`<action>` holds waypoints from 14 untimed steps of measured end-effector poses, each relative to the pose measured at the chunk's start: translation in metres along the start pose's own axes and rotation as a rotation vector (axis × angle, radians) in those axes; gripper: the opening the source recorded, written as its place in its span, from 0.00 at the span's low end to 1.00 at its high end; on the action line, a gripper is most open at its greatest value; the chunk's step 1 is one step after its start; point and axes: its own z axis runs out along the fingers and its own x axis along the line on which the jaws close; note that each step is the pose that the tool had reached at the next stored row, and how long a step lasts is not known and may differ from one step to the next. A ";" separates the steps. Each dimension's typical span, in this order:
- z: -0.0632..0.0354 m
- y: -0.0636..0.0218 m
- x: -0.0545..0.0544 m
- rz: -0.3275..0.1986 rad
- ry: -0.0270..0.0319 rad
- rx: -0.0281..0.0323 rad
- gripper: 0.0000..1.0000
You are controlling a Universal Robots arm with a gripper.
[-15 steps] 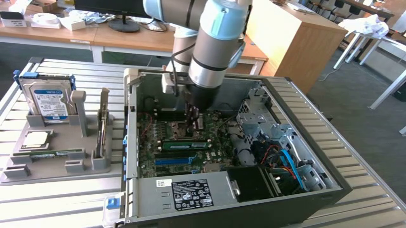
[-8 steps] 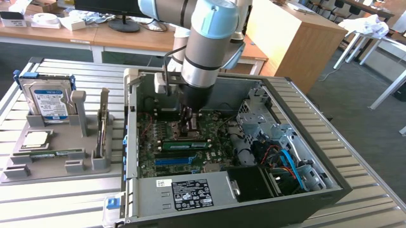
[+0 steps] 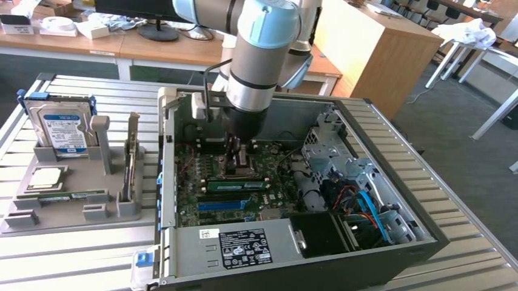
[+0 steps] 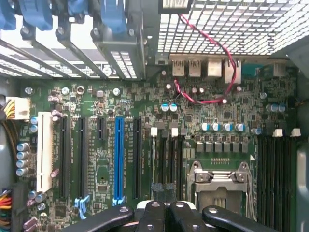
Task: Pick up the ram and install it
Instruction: 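Press down the ram until it locks into place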
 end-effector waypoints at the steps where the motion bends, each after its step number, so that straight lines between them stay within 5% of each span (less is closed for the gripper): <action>1: 0.0000 0.0015 0.000 0.000 0.0000 0.0007 0.10; 14: 0.0000 0.0031 0.003 0.000 0.0000 0.0012 0.10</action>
